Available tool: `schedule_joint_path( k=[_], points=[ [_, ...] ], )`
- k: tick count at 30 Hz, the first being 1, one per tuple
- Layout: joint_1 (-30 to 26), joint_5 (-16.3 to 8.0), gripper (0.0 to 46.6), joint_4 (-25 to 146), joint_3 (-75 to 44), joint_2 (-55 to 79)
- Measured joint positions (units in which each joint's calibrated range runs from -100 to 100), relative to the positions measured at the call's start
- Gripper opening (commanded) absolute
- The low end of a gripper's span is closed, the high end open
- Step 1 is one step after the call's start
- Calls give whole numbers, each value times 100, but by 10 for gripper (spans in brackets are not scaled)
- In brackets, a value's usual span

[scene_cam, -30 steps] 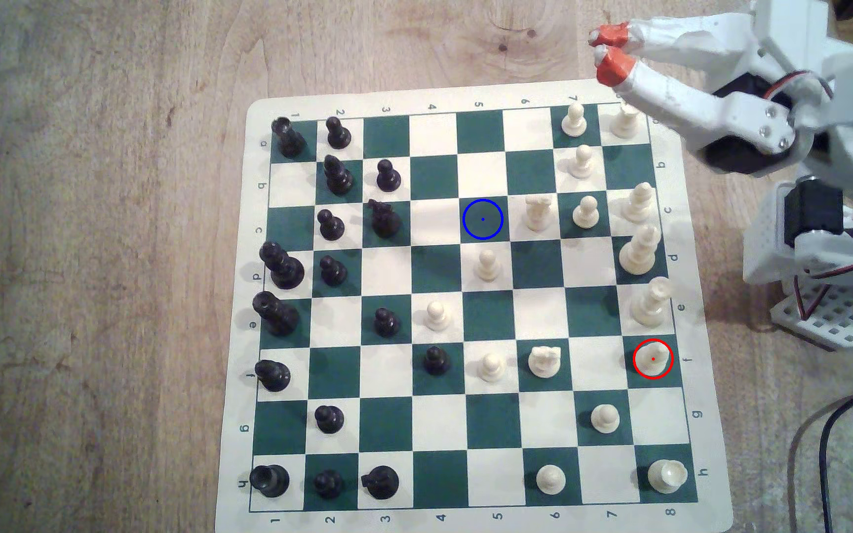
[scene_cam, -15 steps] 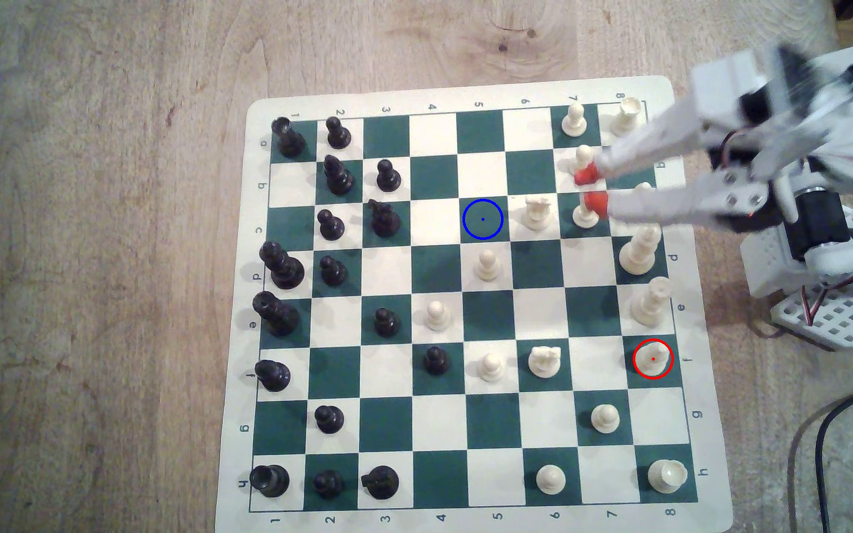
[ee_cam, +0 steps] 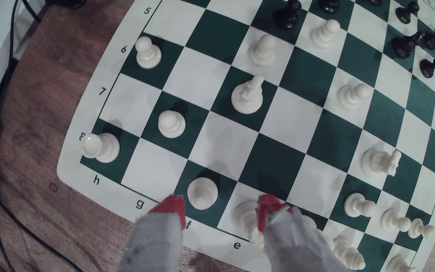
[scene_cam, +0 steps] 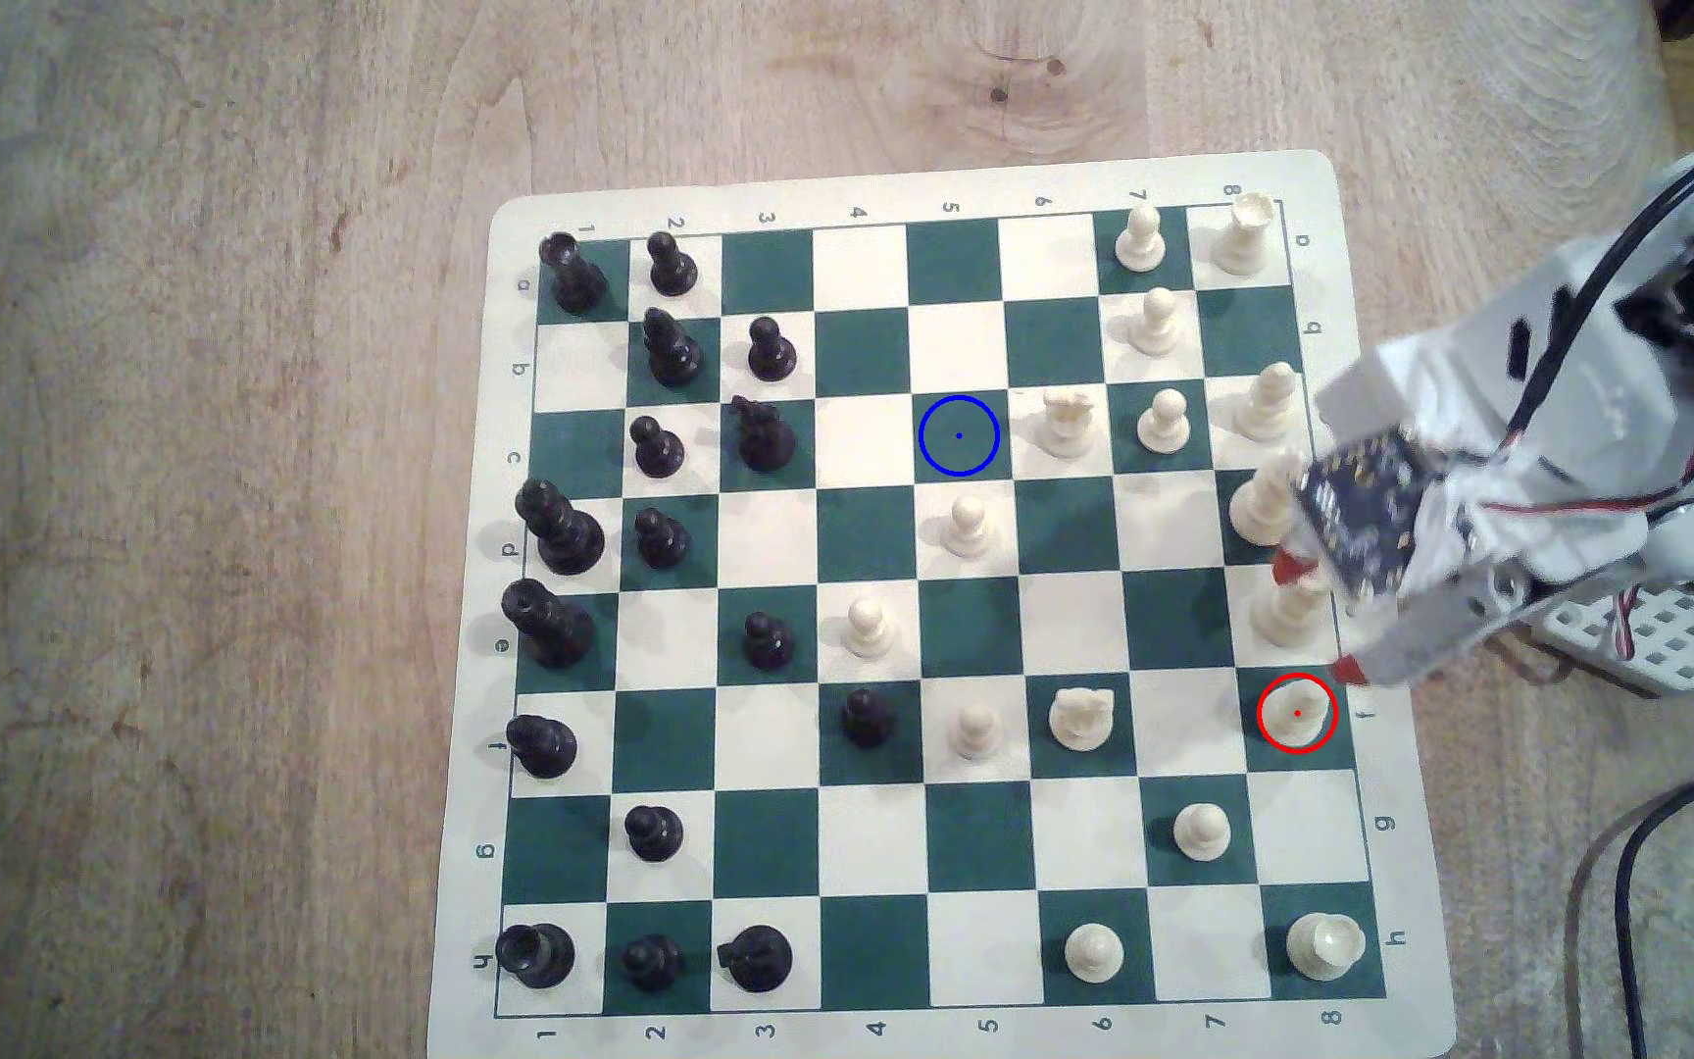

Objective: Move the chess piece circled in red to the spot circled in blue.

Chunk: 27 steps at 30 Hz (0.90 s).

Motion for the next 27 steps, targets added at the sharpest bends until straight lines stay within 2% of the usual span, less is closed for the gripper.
schedule_joint_path(
  k=[13,27],
  points=[
    [-302,0,127,-215,678,695],
    [-560,-186,125,-1020,1365,922]
  ],
)
